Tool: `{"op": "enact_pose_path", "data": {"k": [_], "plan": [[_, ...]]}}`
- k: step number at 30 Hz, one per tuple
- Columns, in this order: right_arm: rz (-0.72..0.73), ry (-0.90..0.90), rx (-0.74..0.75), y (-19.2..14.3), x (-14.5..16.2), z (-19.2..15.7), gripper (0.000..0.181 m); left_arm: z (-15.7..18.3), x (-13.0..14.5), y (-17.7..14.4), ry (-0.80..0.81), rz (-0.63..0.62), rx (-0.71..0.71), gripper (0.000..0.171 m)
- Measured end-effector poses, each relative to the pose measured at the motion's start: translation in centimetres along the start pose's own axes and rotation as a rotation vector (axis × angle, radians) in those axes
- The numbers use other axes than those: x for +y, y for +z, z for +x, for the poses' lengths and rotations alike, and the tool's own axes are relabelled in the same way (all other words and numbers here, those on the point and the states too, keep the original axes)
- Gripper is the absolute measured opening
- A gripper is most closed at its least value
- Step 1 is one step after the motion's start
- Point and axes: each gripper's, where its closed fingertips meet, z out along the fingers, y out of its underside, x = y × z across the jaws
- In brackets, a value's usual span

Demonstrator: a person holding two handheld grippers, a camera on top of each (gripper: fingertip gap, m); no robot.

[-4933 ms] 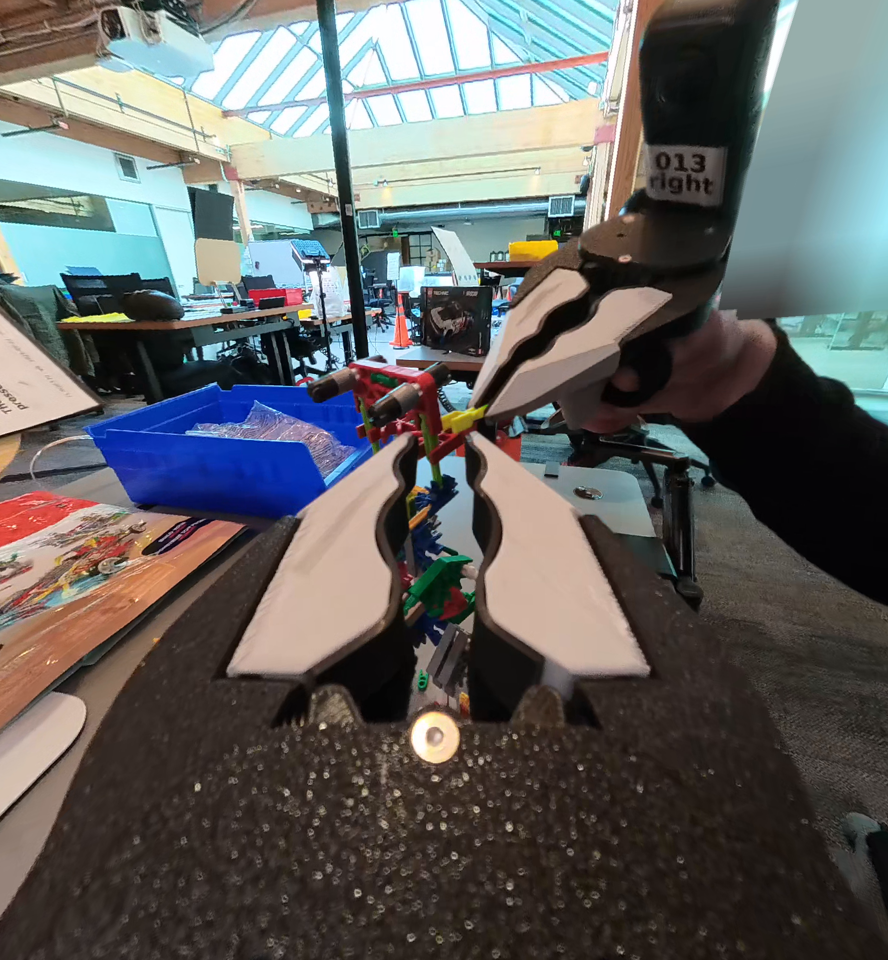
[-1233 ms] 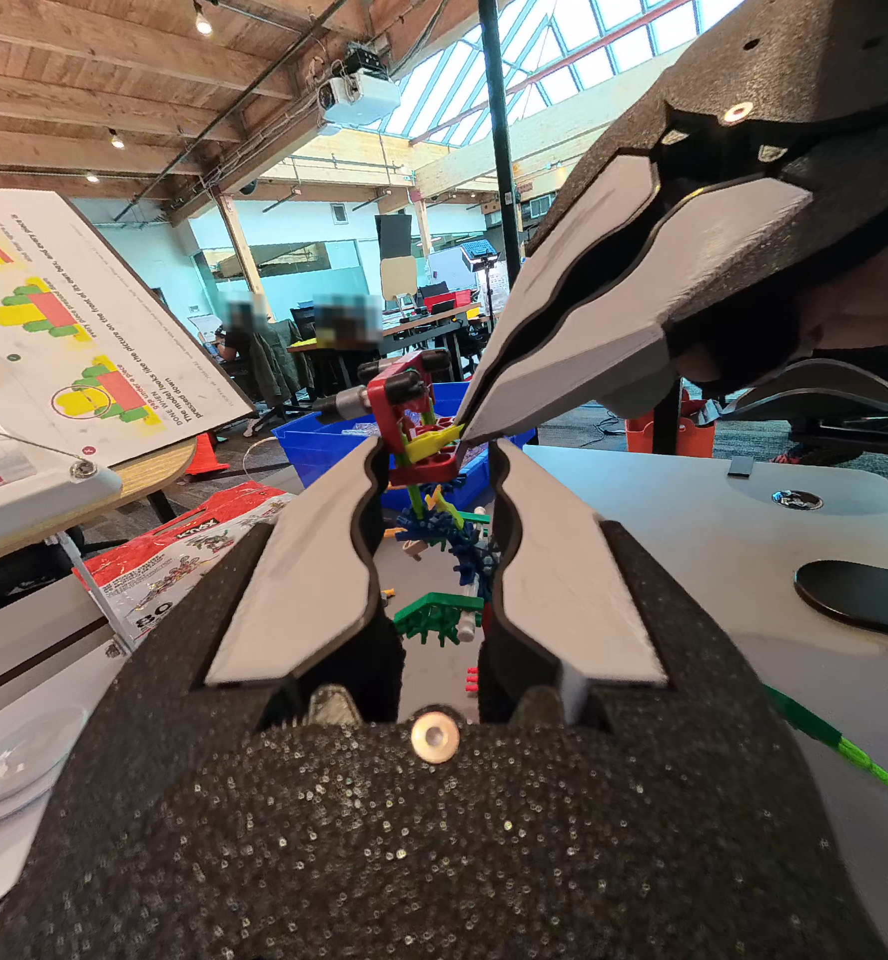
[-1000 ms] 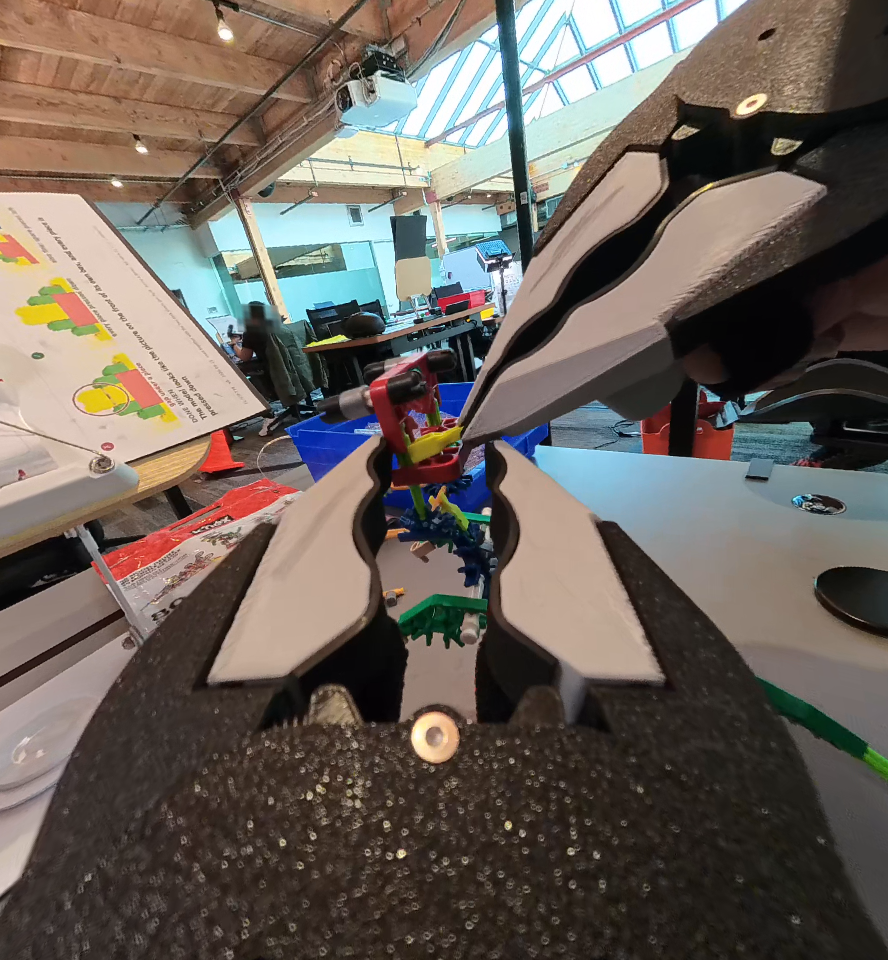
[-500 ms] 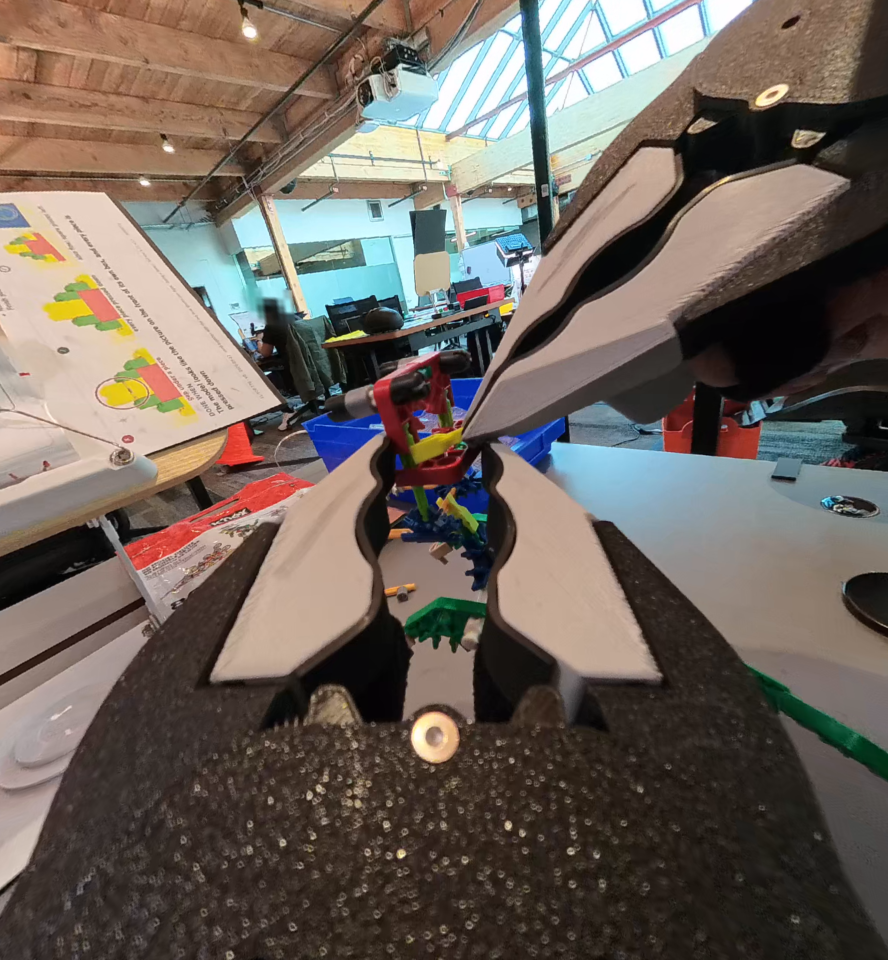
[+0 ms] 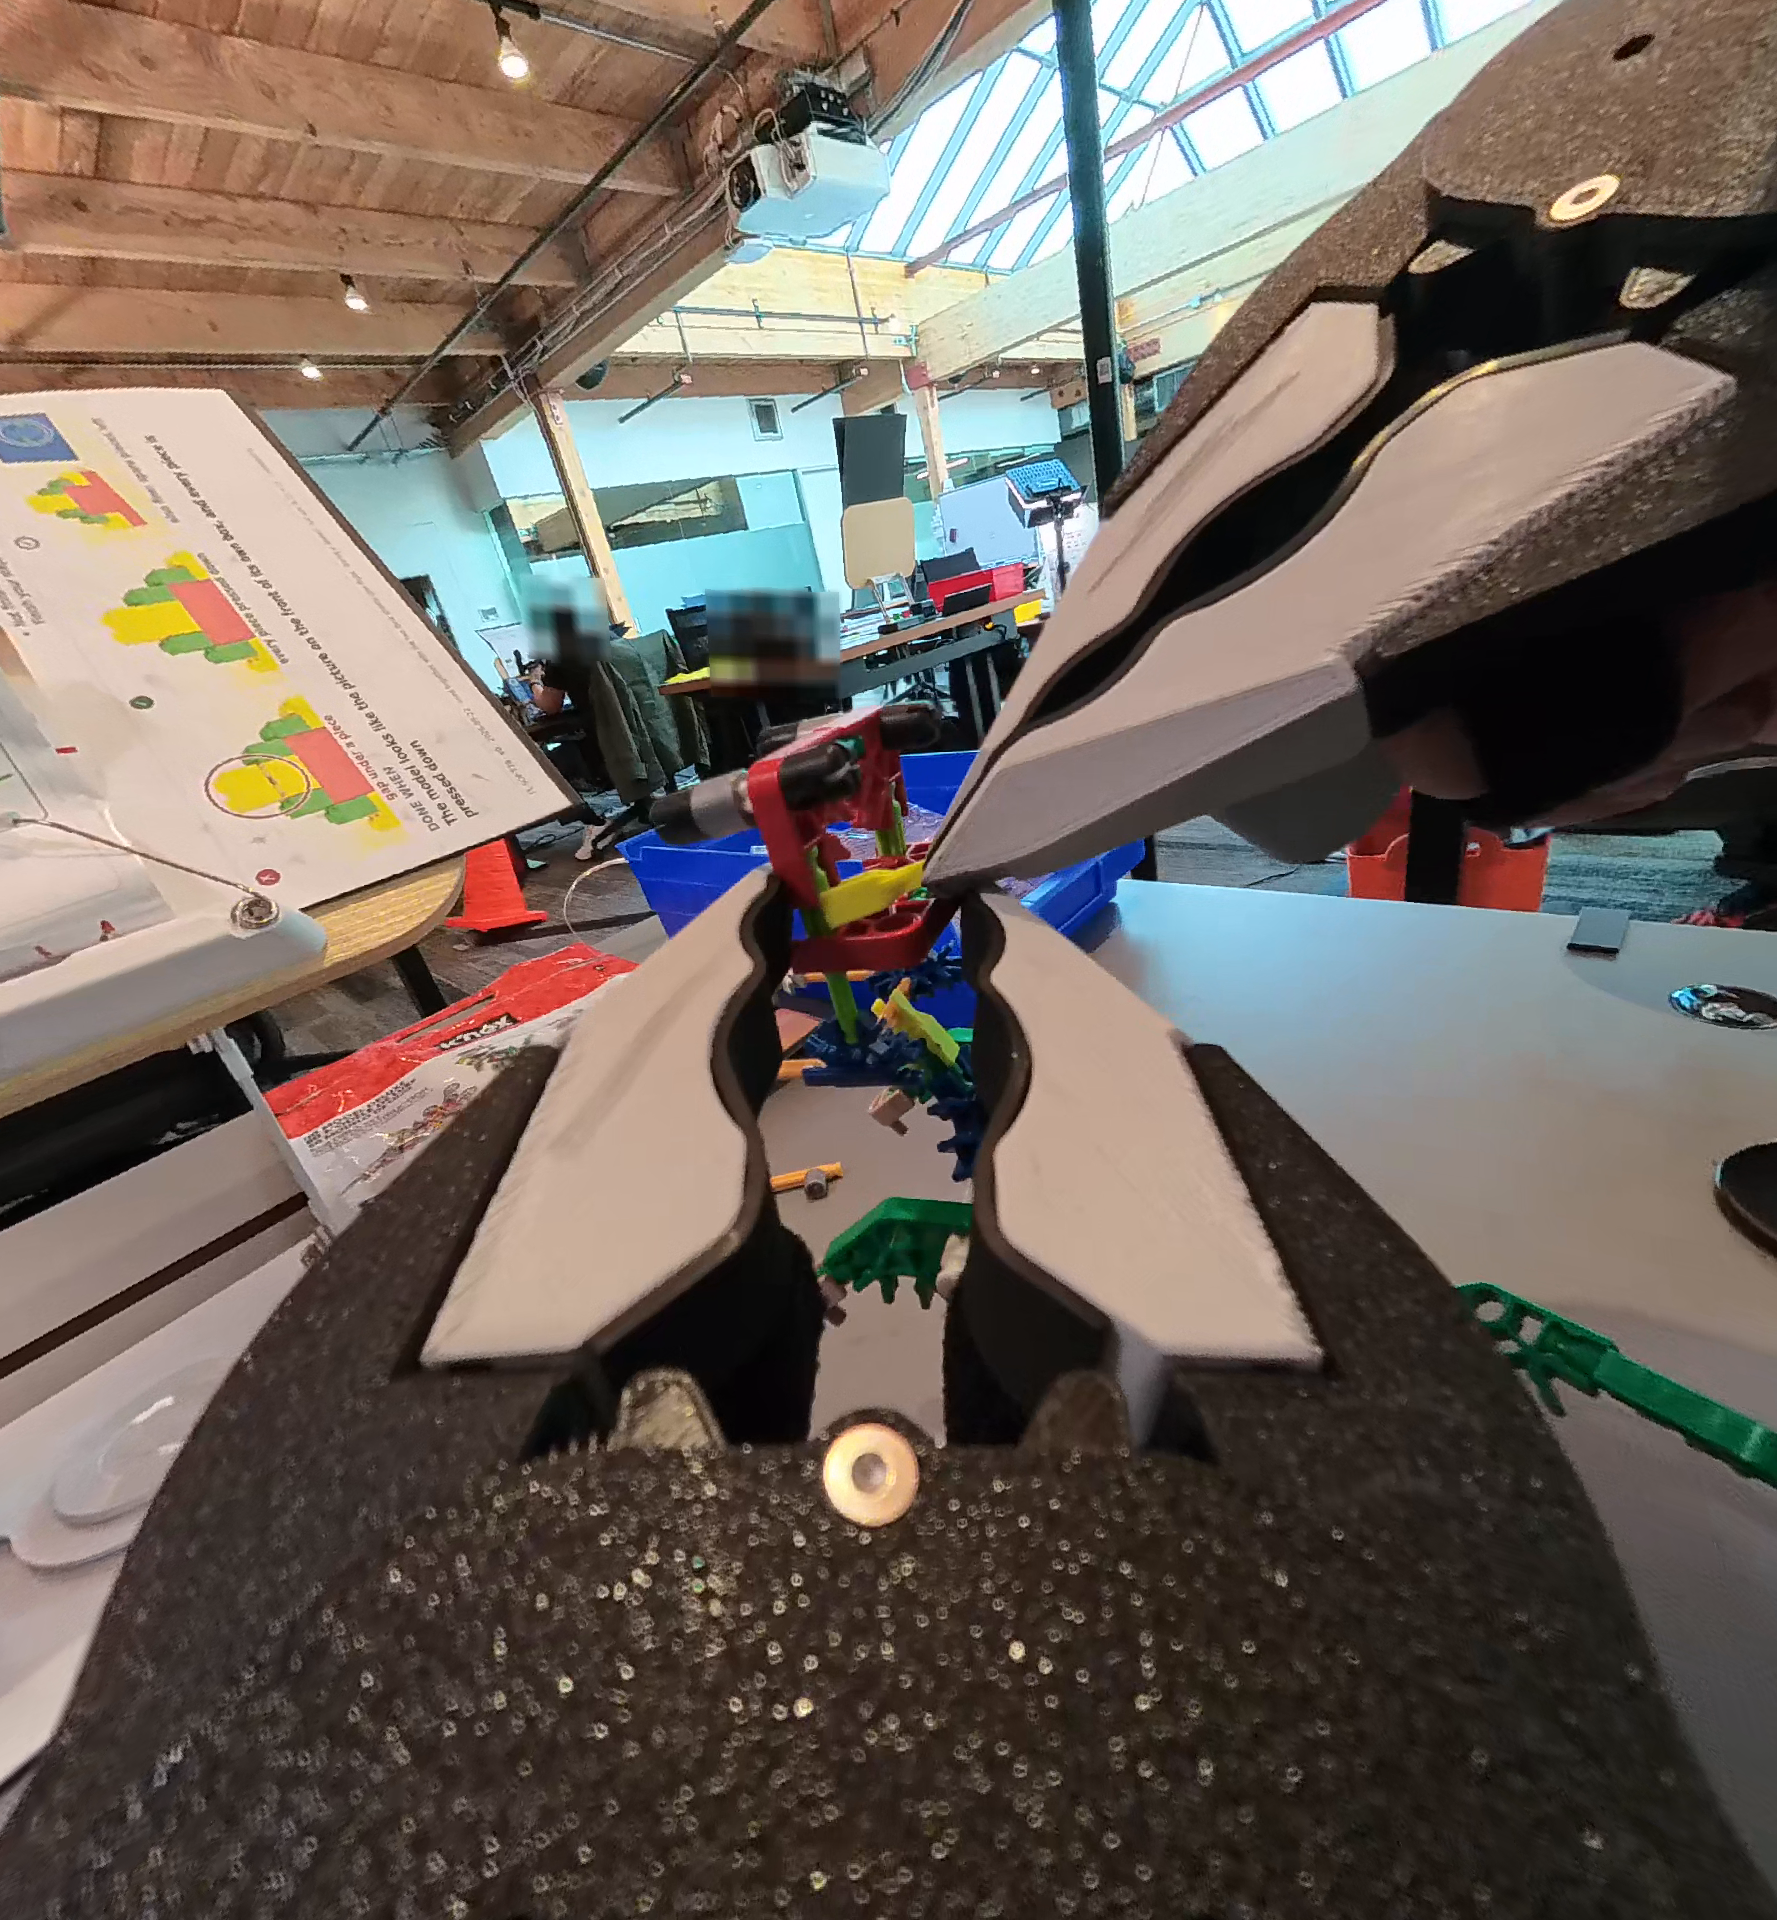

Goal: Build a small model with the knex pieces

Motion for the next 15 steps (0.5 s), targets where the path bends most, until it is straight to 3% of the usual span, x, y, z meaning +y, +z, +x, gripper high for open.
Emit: {"op": "enact_pose_path", "data": {"k": [15], "plan": [[-0.033, -0.051, 0.037, 0.24, 0.00, -0.03, 0.000, -0.33, 0.16, 0.06, 0.083, -0.016, -0.022, 0.028]]}}
